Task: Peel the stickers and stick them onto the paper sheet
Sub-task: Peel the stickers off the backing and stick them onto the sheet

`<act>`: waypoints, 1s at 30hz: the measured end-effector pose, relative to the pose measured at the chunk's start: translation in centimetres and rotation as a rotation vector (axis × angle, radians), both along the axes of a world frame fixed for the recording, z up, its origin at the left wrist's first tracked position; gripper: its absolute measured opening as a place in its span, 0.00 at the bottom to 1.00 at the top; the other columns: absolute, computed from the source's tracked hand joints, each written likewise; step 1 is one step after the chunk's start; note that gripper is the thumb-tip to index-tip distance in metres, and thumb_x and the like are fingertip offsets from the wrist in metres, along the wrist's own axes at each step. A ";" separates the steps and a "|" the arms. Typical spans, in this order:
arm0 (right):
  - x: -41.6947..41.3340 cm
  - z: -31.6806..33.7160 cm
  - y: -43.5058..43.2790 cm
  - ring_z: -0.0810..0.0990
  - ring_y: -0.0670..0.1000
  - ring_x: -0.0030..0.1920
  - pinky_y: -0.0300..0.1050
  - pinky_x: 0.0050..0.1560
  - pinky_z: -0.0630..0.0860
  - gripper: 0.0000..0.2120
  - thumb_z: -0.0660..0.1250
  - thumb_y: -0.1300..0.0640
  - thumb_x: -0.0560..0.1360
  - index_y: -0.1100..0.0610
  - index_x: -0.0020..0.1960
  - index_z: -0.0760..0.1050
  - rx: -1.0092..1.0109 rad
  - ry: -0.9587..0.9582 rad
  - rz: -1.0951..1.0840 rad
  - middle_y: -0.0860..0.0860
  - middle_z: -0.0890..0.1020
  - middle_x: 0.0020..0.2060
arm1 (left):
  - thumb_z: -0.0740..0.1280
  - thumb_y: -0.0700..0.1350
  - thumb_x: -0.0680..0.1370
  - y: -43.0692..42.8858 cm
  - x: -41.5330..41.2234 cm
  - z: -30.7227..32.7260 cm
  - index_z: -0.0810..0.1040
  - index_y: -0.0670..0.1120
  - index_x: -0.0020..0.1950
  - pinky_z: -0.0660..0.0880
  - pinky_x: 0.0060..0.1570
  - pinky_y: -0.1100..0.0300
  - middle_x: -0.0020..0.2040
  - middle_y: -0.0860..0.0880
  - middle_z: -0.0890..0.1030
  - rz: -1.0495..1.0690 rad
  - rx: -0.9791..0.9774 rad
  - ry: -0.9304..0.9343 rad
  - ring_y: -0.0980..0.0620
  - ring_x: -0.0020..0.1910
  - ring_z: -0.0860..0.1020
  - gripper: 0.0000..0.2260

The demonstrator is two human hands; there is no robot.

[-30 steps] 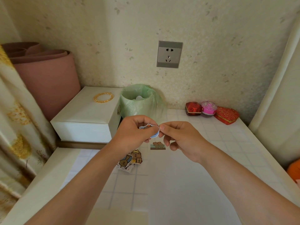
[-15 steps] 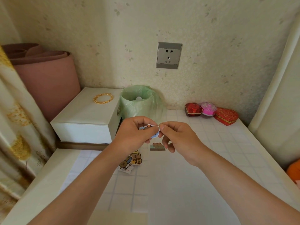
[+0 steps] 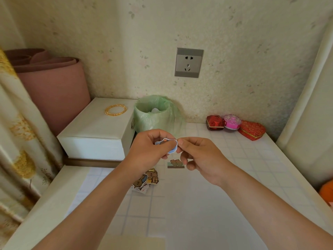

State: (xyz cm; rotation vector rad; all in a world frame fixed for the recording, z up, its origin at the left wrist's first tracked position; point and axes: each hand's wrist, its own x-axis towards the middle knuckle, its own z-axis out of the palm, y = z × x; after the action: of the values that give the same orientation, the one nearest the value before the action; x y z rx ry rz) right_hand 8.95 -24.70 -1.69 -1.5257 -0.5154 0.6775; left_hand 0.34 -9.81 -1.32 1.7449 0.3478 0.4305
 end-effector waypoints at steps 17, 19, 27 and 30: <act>-1.1 0.2 0.5 0.71 0.47 0.26 0.40 0.27 0.66 0.15 0.59 0.59 0.83 0.60 0.41 0.77 -0.044 -0.115 -0.097 0.48 0.75 0.26 | 0.75 0.46 0.74 -0.6 0.4 -0.8 0.83 0.53 0.46 0.81 0.44 0.59 0.42 0.55 0.84 0.094 0.047 -0.052 0.57 0.40 0.80 0.04; -1.0 0.0 0.7 0.70 0.47 0.25 0.38 0.27 0.66 0.15 0.60 0.57 0.83 0.61 0.41 0.78 -0.091 -0.188 -0.165 0.52 0.74 0.27 | 0.77 0.51 0.71 -1.0 0.3 -1.3 0.78 0.57 0.48 0.74 0.46 0.66 0.46 0.59 0.80 0.259 0.277 -0.067 0.60 0.46 0.77 0.10; -0.9 -0.8 1.0 0.70 0.44 0.26 0.34 0.28 0.66 0.15 0.60 0.56 0.82 0.56 0.40 0.78 -0.178 -0.462 -0.216 0.47 0.75 0.25 | 0.73 0.48 0.75 -1.2 0.8 -1.8 0.81 0.57 0.48 0.73 0.50 0.65 0.47 0.59 0.81 0.152 0.169 -0.034 0.63 0.48 0.78 0.05; -1.1 -0.9 1.0 0.71 0.42 0.28 0.30 0.29 0.67 0.14 0.60 0.57 0.82 0.53 0.39 0.77 -0.185 -0.532 -0.190 0.43 0.74 0.26 | 0.73 0.44 0.76 -0.7 0.7 -1.7 0.82 0.52 0.41 0.74 0.43 0.65 0.39 0.57 0.81 0.072 0.149 -0.027 0.62 0.39 0.77 0.04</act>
State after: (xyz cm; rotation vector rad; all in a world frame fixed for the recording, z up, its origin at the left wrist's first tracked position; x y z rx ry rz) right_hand 7.88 -23.67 -2.62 -1.9116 -0.7064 0.1666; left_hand 1.06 -10.51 -3.03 1.8739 0.3683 0.5428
